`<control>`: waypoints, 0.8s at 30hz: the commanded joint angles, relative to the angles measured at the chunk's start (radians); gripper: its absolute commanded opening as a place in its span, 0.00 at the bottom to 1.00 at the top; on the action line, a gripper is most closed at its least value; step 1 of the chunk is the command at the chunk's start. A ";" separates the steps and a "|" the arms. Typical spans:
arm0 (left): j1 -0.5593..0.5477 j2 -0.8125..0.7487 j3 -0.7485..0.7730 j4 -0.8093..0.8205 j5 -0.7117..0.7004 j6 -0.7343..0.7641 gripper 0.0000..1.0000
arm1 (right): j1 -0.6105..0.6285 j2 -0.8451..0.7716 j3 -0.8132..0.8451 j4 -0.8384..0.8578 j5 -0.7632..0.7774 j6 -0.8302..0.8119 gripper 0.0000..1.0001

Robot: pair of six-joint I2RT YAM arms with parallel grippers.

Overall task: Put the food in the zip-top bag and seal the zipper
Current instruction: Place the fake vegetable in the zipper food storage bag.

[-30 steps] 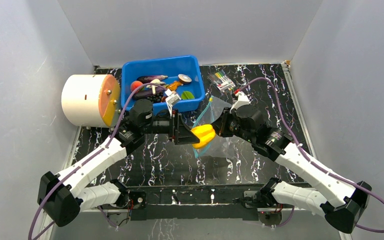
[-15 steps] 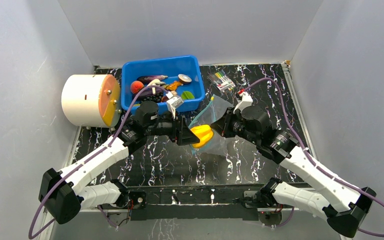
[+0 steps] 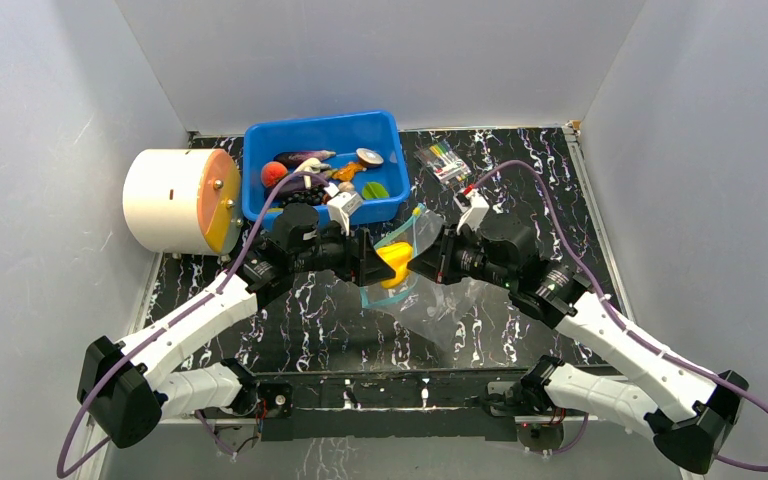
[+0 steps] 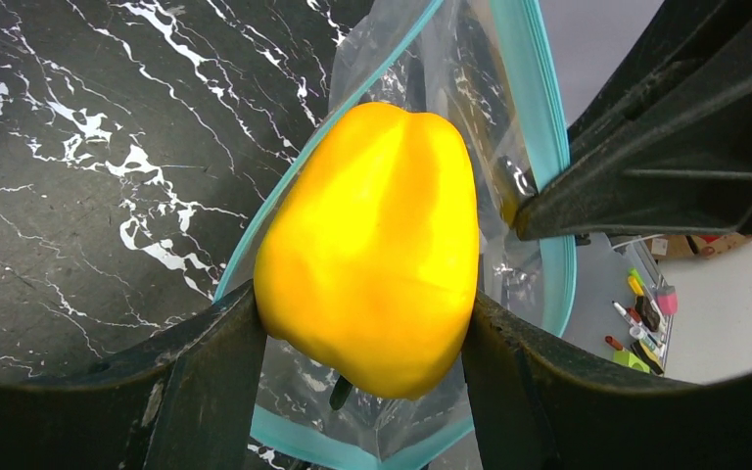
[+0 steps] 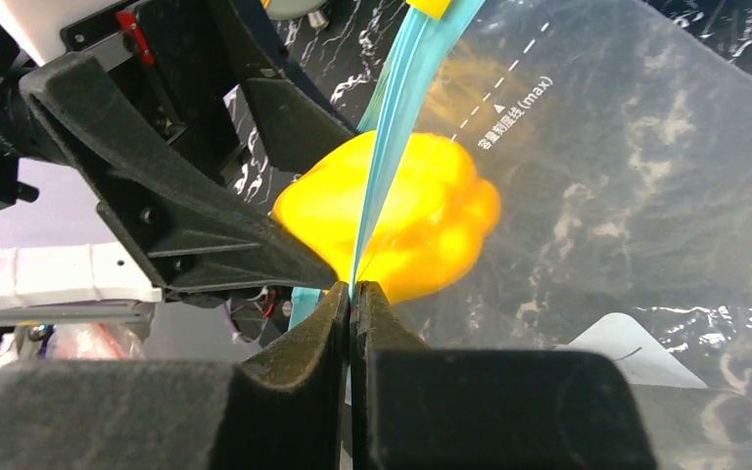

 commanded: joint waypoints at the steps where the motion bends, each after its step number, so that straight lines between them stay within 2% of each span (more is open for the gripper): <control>1: -0.009 -0.016 0.014 -0.003 -0.038 -0.002 0.22 | 0.003 0.008 -0.003 0.122 -0.081 0.025 0.00; 8: -0.015 -0.010 0.013 -0.043 -0.046 -0.023 0.28 | 0.003 0.006 -0.014 0.159 -0.076 0.045 0.00; 10: -0.017 -0.014 0.009 -0.027 -0.027 -0.038 0.38 | 0.002 0.003 -0.025 0.168 -0.078 0.050 0.00; 13: -0.017 -0.029 0.000 0.019 0.022 -0.071 0.65 | 0.003 -0.006 -0.034 0.170 -0.060 0.056 0.00; 16: -0.017 -0.060 0.008 0.017 0.025 -0.087 0.80 | 0.003 -0.014 -0.029 0.151 -0.023 0.051 0.00; 19: -0.017 -0.101 0.012 0.001 0.017 -0.077 0.88 | 0.002 -0.023 -0.026 0.122 -0.021 0.030 0.00; 24: -0.016 -0.167 0.032 -0.084 -0.063 -0.027 0.91 | 0.003 -0.043 -0.023 0.054 0.001 0.005 0.00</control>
